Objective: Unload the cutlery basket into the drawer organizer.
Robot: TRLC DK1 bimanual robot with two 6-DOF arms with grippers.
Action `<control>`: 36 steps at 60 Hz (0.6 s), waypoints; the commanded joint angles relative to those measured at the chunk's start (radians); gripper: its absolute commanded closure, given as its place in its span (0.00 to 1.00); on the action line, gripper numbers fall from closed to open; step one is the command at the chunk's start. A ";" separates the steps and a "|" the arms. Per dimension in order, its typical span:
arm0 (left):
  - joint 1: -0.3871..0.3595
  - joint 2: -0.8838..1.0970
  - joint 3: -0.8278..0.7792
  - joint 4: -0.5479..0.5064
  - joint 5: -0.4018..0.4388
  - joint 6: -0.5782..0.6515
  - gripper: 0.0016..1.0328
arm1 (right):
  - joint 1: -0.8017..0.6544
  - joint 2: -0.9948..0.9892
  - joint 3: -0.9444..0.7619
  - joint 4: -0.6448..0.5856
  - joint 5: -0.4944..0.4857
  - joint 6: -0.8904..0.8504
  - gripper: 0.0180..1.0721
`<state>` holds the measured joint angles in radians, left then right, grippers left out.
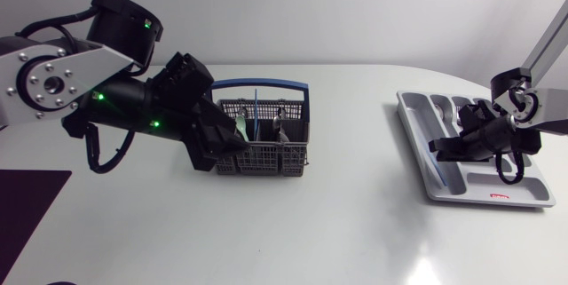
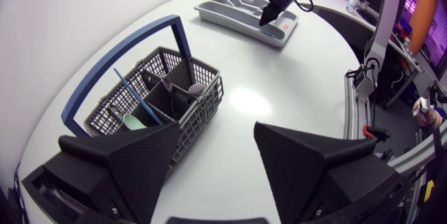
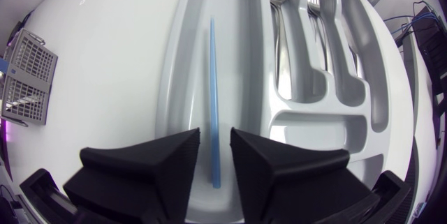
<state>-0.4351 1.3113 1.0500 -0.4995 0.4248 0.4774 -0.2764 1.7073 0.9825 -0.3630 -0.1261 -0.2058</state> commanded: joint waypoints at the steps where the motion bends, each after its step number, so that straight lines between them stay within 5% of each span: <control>1: -0.002 -0.027 -0.042 -0.007 -0.008 0.046 0.28 | 0.022 -0.034 0.019 -0.013 0.022 0.029 0.20; 5: 0.002 -0.040 -0.056 -0.007 -0.008 0.058 0.28 | 0.048 -0.083 0.015 -0.030 0.029 0.031 0.13; 29: 0.001 -0.061 -0.127 -0.001 -0.008 0.109 0.22 | 0.542 -0.351 0.022 -0.093 -0.010 0.085 0.14; 36: -0.011 -0.060 -0.143 0.016 -0.006 0.109 0.18 | 0.655 -0.298 0.081 -0.091 -0.030 0.120 0.25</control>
<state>-0.4355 1.2644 0.9409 -0.4957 0.4168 0.5591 0.3317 1.3716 1.0145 -0.4461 -0.1421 -0.1299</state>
